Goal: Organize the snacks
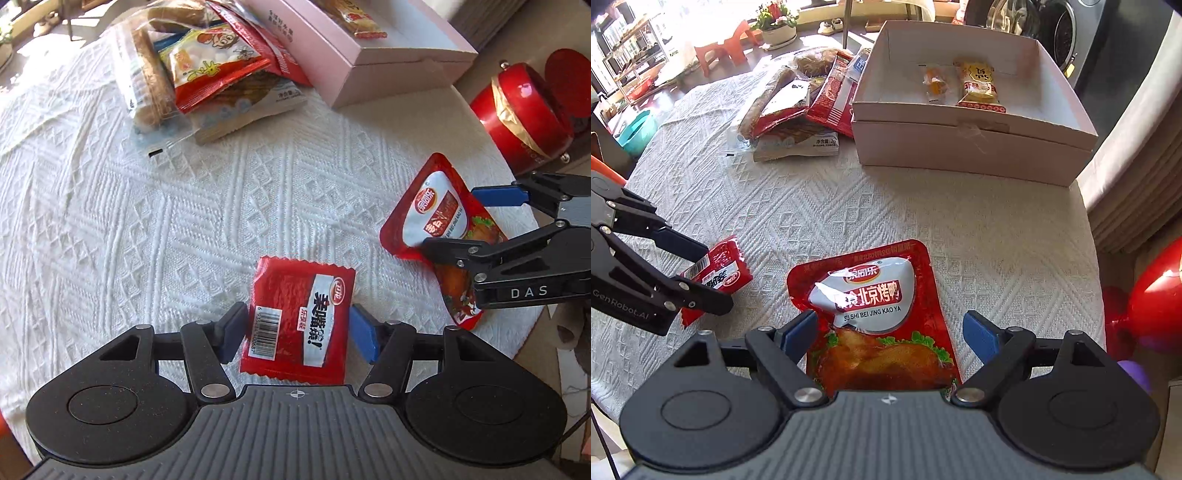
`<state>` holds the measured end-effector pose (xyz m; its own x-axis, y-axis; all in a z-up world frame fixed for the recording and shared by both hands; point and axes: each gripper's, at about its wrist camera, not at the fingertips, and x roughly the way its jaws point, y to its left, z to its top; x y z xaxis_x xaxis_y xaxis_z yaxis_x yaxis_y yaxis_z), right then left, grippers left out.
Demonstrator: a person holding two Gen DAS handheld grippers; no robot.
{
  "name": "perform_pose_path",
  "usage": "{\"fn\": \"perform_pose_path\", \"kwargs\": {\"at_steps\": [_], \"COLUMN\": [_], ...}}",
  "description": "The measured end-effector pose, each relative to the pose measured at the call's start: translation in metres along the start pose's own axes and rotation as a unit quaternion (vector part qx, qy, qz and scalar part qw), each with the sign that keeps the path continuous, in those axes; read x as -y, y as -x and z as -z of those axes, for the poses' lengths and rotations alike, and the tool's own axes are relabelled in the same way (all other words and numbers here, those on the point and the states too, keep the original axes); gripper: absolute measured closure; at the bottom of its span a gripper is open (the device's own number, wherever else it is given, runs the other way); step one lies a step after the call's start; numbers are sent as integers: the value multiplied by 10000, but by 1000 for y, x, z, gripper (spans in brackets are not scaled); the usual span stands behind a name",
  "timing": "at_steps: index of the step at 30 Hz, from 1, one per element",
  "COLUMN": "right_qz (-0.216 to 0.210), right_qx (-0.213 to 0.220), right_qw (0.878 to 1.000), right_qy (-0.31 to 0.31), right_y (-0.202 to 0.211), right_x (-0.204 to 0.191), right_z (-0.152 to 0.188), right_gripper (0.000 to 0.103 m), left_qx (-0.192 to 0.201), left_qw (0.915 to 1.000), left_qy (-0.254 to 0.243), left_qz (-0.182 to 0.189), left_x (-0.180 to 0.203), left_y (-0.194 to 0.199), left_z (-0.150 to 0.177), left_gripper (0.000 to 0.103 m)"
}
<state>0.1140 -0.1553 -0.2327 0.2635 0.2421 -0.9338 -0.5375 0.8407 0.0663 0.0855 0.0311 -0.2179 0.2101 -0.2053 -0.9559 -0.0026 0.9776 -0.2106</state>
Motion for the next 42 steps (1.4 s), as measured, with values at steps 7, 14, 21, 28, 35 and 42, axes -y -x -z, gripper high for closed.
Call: {"fn": "perform_pose_path", "kwargs": {"at_steps": [7, 14, 21, 28, 35, 42], "right_qz": [-157, -259, -37, -122, 190, 323], "right_qx": [-210, -382, -366, -302, -270, -295], "right_qw": [9996, 9989, 9974, 9995, 9994, 9988], "right_qy": [-109, 115, 613, 36, -61, -206], "right_y": [-16, -21, -27, -24, -17, -20], "right_x": [-7, -21, -34, -14, -8, -2], "right_z": [-8, -10, -6, -11, -5, 0], "right_gripper": [8, 5, 0, 1, 16, 3], "left_qx": [105, 84, -3, -27, -38, -53], "left_qw": [9985, 9985, 9990, 9992, 9996, 9998], "left_qy": [511, 528, 440, 377, 270, 203], "left_qz": [151, 98, 96, 96, 49, -23], "left_x": [-15, -12, -5, -4, -1, 3], "left_y": [7, 6, -2, -4, -5, -8], "left_z": [10, 10, 3, 2, 2, 2], "left_gripper": [37, 37, 37, 36, 36, 36]}}
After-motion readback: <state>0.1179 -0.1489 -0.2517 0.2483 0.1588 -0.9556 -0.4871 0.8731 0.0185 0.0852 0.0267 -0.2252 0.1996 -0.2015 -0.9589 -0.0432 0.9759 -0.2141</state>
